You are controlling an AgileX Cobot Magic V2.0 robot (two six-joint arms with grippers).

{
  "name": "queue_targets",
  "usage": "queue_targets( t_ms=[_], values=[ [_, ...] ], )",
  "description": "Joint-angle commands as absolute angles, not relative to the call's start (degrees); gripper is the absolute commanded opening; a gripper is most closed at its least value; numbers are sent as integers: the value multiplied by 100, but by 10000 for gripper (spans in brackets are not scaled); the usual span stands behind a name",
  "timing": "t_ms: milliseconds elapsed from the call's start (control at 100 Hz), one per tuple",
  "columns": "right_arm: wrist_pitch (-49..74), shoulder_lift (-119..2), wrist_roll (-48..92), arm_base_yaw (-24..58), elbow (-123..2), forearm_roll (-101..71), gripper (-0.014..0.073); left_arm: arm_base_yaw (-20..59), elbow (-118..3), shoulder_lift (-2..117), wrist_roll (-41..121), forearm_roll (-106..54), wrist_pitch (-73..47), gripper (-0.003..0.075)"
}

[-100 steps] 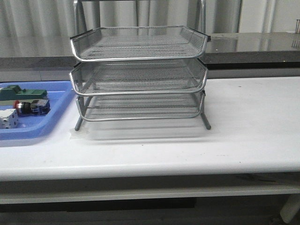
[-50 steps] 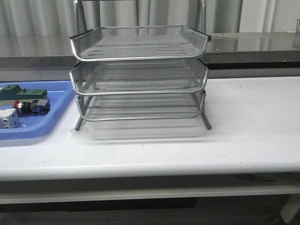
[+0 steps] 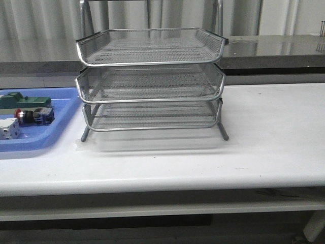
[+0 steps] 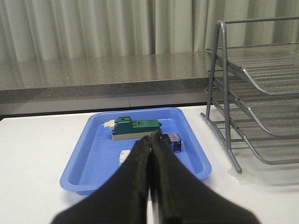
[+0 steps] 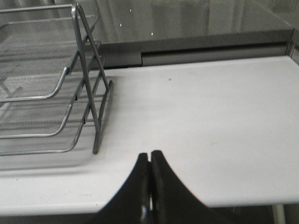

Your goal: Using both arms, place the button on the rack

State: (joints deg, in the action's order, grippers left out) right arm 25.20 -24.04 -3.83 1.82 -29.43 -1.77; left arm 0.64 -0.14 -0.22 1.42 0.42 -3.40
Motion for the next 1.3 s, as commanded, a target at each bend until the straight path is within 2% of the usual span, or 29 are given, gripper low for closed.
queue_targets(
  t_ms=[0, 240, 690, 790, 980, 1050, 1290],
  values=[
    [2663, -3153, -354, 153, -3637, -254, -60, 51, 308, -204, 78, 0, 89, -21],
    [2929, -4578, -354, 158, -4451, -1382, -60, 51, 308, -204, 78, 0, 89, -21],
    [2707, -6378, 86, 187, -4489, -3351, -48, 51, 308, -204, 78, 0, 89, -21],
    [2686, -6647, 542, 187, -4489, -3982, 19, 51, 308, -204, 78, 0, 89, -21],
    [2591, -6967, 1644, 187, -4489, -5418, 294, 51, 308, -204, 78, 0, 89, -21],
    [2565, -7078, 2019, 187, -4489, -5919, 366, 51, 308, -204, 78, 0, 89, -21],
    [2827, -7749, 3624, 187, -4489, -7933, 381, 51, 308, -204, 78, 0, 89, -21]
  ],
)
